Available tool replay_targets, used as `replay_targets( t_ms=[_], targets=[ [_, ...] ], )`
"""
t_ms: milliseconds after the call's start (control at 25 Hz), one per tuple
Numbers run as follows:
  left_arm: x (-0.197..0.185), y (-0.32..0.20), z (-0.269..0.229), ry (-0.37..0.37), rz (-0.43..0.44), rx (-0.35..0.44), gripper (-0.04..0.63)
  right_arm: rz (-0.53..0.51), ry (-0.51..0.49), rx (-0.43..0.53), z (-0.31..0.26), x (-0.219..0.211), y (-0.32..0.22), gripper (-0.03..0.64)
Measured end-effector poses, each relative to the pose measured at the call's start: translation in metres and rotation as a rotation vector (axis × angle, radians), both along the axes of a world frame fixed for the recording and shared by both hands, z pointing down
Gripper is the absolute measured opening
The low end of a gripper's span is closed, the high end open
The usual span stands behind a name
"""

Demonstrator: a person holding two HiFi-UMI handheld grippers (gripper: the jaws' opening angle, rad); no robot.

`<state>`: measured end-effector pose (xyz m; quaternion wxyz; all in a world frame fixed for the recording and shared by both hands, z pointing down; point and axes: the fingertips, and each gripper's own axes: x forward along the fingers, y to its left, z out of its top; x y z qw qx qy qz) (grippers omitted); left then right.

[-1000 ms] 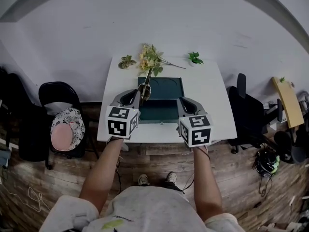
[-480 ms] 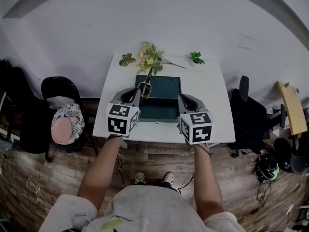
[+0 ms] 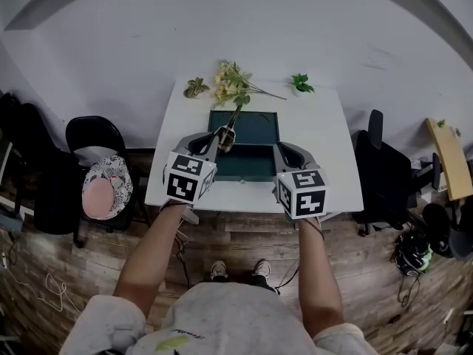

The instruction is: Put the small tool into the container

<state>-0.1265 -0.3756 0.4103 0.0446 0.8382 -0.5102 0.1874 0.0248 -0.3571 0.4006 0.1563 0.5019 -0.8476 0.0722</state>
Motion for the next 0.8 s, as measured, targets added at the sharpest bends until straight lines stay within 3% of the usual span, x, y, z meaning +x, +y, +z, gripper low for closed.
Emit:
replay_targets(
  t_ms=[800],
  targets=[
    [0.027,0.003,0.035,-0.281,0.248,-0.086,0.000,0.052,0.010,-0.030,0.015,0.003,0.013,0.005]
  ],
)
